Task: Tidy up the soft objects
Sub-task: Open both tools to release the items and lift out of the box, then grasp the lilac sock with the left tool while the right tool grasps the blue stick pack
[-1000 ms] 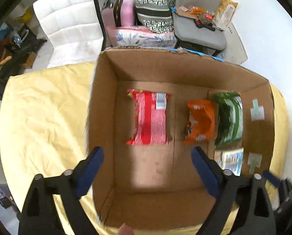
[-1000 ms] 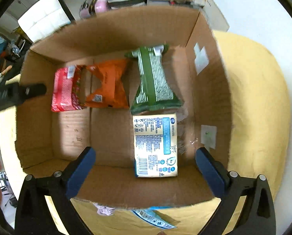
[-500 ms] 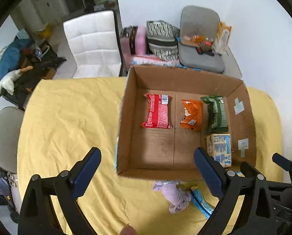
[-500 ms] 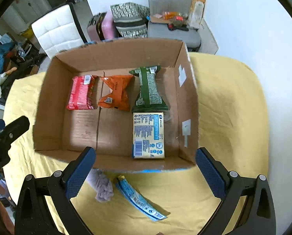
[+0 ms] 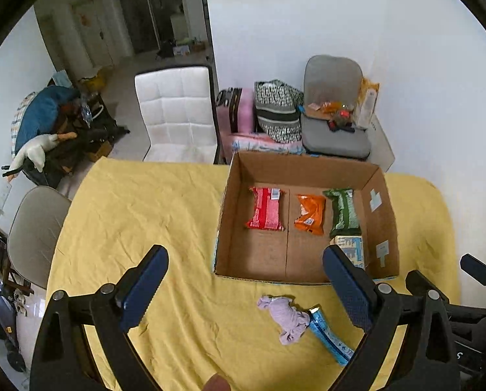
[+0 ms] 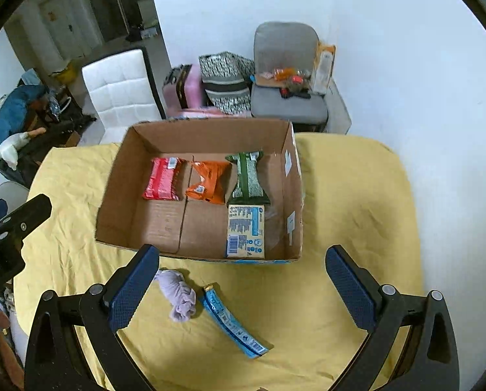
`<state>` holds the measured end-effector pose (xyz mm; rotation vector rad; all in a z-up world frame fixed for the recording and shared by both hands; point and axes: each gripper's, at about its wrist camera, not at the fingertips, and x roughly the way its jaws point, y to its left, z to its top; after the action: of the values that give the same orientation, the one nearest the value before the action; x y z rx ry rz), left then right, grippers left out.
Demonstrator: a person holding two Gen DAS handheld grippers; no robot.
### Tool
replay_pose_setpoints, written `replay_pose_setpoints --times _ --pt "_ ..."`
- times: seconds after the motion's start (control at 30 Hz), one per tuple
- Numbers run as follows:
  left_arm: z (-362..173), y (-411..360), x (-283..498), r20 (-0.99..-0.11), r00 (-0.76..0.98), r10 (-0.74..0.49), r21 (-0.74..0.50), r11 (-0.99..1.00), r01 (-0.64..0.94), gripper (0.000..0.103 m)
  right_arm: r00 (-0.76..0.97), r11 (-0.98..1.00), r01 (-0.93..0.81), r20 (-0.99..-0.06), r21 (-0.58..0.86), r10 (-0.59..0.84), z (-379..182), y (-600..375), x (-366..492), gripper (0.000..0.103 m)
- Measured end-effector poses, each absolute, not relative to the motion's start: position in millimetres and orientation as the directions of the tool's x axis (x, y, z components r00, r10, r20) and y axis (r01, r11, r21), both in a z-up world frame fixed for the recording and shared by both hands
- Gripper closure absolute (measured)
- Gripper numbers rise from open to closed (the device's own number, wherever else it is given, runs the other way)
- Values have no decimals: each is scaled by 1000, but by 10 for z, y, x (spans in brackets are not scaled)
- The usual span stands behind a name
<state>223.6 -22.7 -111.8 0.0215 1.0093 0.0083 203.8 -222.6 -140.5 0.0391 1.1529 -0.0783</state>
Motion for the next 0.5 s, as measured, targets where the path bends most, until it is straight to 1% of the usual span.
replay_pose_setpoints --times 0.1,0.3,0.43,0.5 --pt "-1033 -231 2132 -841 541 6 9 1000 3 6 431 997 75 -902 5 -28 -1246 -2225 1954 0" --pt "-994 -237 2023 -841 541 0 -4 1000 -6 6 447 997 74 -894 36 -1 -1128 -2243 1844 0" --pt "-1170 -231 2018 -864 504 8 0 1000 -16 6 411 996 82 -912 39 2 -1286 -2300 1810 0" --pt "-1317 -223 2012 -879 477 12 0 1000 -24 6 373 995 84 -928 45 11 -1493 -2361 1792 0"
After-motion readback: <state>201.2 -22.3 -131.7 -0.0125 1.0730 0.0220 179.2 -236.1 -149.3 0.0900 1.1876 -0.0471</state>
